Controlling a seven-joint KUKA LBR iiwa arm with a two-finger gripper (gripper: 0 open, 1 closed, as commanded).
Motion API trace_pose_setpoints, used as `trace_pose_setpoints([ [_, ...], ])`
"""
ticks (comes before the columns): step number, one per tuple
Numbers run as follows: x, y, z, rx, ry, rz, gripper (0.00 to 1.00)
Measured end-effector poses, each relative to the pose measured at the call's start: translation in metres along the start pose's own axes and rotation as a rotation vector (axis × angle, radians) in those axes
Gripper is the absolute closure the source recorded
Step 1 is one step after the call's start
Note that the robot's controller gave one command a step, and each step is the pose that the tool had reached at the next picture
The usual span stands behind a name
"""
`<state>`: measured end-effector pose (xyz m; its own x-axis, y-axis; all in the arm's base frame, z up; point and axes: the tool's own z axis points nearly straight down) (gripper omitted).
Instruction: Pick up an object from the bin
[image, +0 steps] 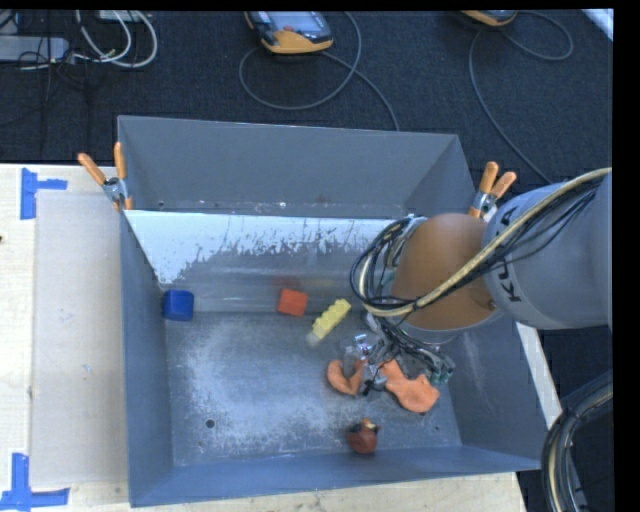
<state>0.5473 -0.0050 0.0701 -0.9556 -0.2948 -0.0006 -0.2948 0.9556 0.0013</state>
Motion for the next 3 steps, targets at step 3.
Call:
trace_pose_setpoints([
  [3, -0.007, 0.003, -0.083, -0.005, 0.014, 0.044, 1.00],
])
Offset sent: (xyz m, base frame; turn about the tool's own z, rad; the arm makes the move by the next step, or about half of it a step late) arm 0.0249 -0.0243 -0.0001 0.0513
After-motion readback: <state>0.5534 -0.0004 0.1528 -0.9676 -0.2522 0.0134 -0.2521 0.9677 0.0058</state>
